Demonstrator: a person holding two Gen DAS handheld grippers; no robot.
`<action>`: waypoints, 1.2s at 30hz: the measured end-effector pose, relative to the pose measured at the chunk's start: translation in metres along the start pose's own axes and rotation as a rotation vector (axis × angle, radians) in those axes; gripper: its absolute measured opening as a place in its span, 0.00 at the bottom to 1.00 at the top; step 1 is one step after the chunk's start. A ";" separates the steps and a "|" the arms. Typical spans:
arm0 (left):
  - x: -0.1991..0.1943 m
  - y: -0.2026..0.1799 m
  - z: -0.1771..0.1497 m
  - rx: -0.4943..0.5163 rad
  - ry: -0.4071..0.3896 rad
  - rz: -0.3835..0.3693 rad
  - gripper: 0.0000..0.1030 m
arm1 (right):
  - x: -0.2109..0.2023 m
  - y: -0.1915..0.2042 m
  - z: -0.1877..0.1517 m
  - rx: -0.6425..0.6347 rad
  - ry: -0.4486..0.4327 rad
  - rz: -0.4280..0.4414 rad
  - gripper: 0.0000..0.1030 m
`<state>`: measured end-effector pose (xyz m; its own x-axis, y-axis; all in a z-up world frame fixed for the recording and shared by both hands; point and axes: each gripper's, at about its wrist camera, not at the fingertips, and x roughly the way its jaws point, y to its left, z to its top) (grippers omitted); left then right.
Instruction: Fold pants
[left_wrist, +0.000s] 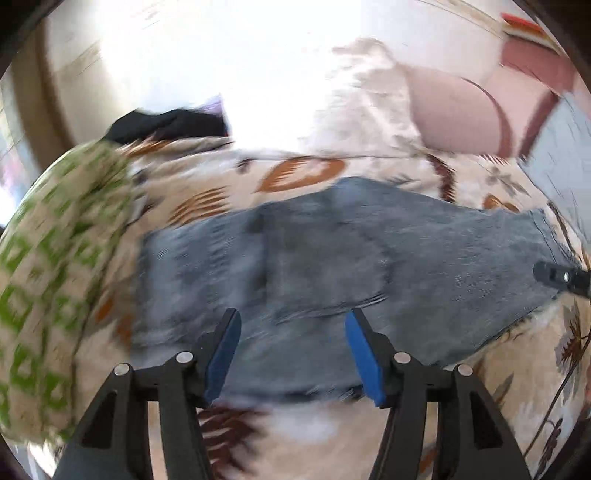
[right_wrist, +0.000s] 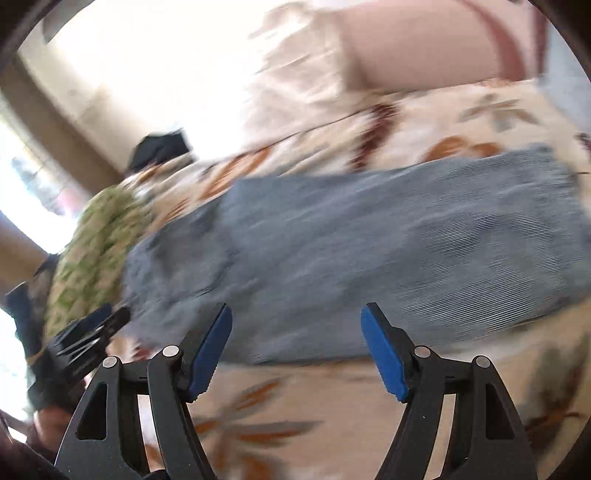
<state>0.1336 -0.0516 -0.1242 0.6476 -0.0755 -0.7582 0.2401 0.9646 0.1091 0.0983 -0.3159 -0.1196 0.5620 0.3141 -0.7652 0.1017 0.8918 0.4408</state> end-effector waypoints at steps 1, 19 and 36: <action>0.007 -0.009 0.003 0.011 0.009 -0.009 0.60 | -0.002 -0.011 0.004 0.014 -0.009 -0.030 0.70; 0.047 -0.066 -0.025 0.172 0.079 -0.061 0.61 | 0.000 -0.123 -0.010 -0.145 0.007 -0.346 0.43; -0.013 -0.028 0.008 0.009 -0.025 -0.082 0.76 | -0.049 -0.134 0.015 0.028 -0.087 -0.360 0.52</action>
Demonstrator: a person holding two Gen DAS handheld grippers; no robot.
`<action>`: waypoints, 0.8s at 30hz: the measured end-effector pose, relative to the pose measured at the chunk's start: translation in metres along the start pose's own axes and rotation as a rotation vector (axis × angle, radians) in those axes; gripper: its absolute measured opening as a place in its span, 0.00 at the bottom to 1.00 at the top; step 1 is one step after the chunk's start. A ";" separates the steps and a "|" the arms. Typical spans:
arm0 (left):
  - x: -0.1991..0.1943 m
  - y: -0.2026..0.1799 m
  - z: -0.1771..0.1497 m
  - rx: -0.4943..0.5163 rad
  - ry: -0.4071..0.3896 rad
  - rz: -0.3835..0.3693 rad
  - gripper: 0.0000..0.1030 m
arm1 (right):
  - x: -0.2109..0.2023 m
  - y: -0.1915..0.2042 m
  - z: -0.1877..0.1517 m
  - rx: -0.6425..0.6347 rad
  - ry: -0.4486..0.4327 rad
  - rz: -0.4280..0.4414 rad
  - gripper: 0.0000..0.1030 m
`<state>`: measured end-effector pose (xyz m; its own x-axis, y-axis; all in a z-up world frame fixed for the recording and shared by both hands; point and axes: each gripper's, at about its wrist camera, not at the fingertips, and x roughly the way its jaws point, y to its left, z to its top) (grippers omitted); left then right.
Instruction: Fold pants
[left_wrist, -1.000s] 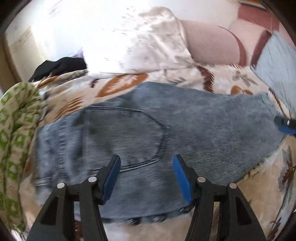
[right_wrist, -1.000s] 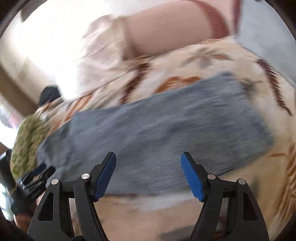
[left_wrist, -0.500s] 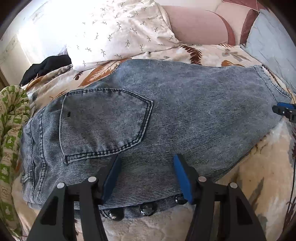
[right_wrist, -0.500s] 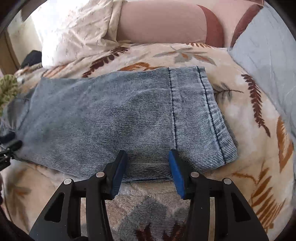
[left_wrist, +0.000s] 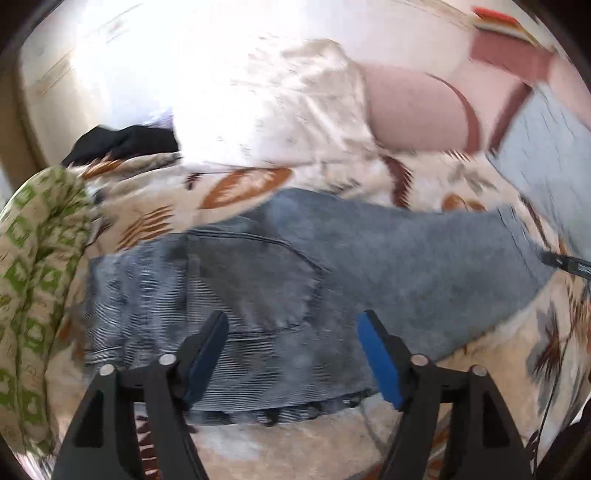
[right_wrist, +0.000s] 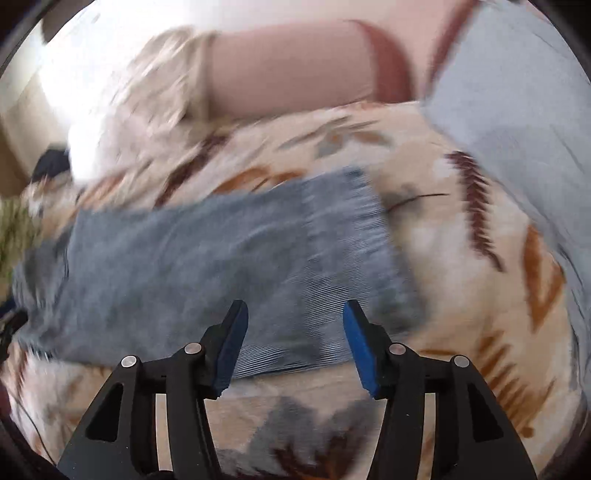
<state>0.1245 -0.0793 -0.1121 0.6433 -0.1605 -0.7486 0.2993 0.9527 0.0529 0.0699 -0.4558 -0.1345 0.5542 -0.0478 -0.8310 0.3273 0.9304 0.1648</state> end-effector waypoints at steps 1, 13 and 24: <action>-0.002 0.006 0.002 -0.012 0.000 0.006 0.77 | -0.005 -0.015 0.003 0.065 0.003 0.035 0.53; 0.016 -0.045 0.038 0.118 0.049 -0.087 0.77 | 0.019 -0.092 -0.021 0.650 0.153 0.389 0.58; 0.047 -0.140 0.103 0.330 0.084 -0.242 0.77 | 0.039 -0.108 -0.023 0.782 0.046 0.378 0.59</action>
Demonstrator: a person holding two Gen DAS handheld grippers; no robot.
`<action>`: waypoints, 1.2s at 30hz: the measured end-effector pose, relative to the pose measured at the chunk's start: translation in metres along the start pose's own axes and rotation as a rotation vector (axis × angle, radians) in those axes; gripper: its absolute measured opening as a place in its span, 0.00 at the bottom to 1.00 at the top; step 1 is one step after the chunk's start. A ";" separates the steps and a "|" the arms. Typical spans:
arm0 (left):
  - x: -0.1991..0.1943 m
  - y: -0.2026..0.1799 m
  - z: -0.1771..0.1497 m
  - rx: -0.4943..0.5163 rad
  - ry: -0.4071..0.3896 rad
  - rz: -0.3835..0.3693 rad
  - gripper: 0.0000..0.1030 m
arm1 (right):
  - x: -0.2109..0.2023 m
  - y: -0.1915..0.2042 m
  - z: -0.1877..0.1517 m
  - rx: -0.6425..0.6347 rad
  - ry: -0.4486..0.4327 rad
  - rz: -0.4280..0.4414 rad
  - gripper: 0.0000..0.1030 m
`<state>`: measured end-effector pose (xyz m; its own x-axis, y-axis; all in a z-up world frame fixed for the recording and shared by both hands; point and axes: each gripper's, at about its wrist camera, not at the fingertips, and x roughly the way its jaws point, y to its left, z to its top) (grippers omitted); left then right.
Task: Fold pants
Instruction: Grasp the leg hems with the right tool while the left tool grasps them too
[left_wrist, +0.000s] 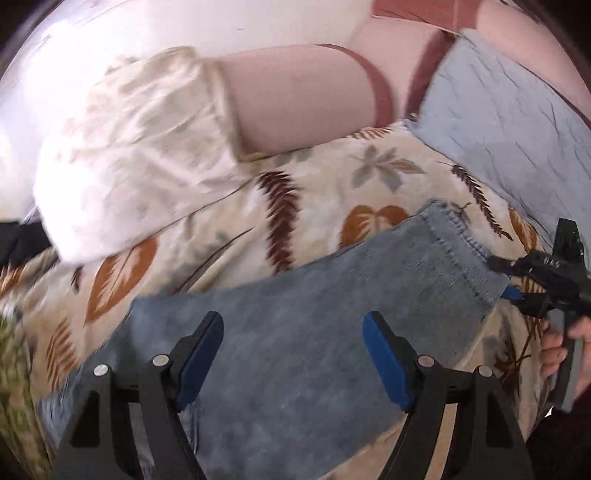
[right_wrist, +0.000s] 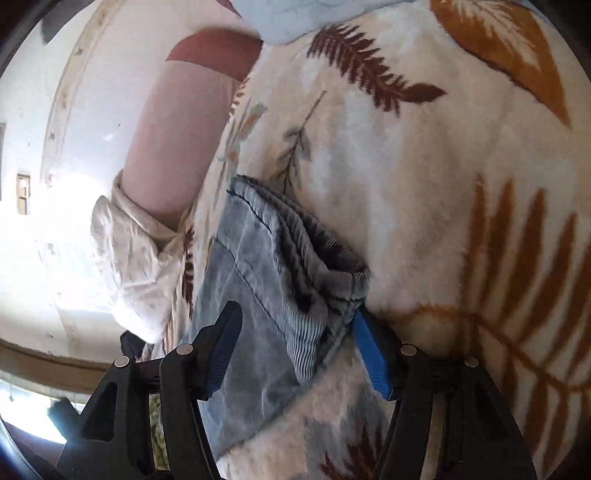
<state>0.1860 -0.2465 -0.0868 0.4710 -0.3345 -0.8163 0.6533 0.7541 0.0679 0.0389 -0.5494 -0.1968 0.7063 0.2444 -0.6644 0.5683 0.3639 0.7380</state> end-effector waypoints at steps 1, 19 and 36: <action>0.004 -0.005 0.006 0.016 0.001 -0.012 0.77 | 0.003 0.002 0.000 -0.016 -0.003 -0.006 0.59; 0.113 -0.110 0.093 0.259 0.131 -0.366 0.64 | 0.005 -0.019 0.004 0.054 -0.005 0.046 0.18; 0.178 -0.149 0.122 0.336 0.251 -0.485 0.48 | 0.004 -0.022 0.005 0.049 -0.001 0.063 0.18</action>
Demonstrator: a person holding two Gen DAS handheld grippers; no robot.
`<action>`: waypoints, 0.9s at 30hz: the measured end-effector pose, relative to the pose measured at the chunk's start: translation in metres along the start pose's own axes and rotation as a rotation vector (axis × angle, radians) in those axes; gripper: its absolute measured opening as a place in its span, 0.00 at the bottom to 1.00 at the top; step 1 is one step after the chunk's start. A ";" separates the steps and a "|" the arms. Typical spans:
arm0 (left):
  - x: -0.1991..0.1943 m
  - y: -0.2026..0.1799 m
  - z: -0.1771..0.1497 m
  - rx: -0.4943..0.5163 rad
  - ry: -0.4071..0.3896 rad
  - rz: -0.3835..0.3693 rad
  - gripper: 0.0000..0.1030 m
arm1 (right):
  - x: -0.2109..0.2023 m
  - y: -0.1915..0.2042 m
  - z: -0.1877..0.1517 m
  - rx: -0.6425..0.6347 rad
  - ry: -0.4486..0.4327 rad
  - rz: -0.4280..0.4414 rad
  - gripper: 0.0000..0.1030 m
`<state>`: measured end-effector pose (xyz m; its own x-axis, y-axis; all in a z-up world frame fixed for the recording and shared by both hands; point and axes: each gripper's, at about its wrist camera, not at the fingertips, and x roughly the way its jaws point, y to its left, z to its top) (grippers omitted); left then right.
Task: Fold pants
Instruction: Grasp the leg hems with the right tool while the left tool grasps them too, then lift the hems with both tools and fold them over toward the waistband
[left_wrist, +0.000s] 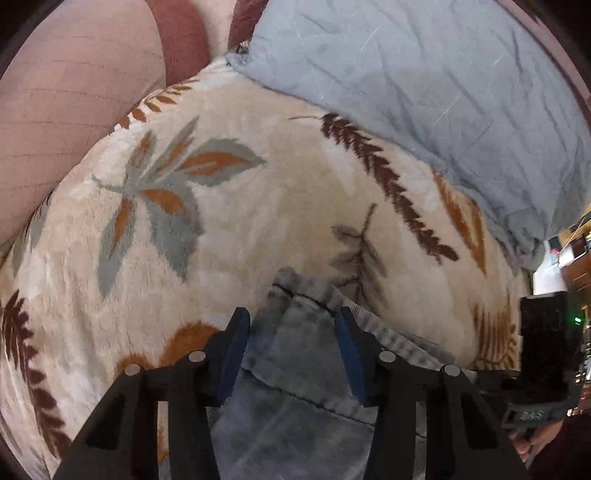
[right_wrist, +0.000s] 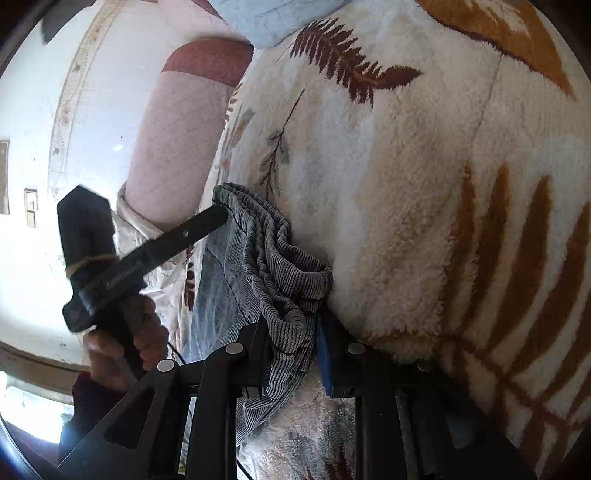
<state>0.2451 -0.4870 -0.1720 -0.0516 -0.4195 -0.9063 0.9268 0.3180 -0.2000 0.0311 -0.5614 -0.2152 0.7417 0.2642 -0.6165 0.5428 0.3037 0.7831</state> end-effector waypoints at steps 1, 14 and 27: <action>0.004 0.001 0.000 -0.007 0.006 -0.007 0.48 | 0.000 0.000 0.000 0.001 0.000 -0.001 0.18; -0.016 -0.009 -0.011 0.055 -0.088 -0.029 0.20 | -0.003 0.009 -0.005 -0.020 -0.032 -0.009 0.18; -0.119 0.018 -0.036 -0.048 -0.267 -0.106 0.20 | -0.032 0.073 -0.033 -0.175 -0.117 0.085 0.17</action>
<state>0.2540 -0.4009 -0.0811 -0.0416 -0.6596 -0.7505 0.9024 0.2977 -0.3117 0.0342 -0.5178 -0.1407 0.8278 0.1910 -0.5275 0.4076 0.4414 0.7994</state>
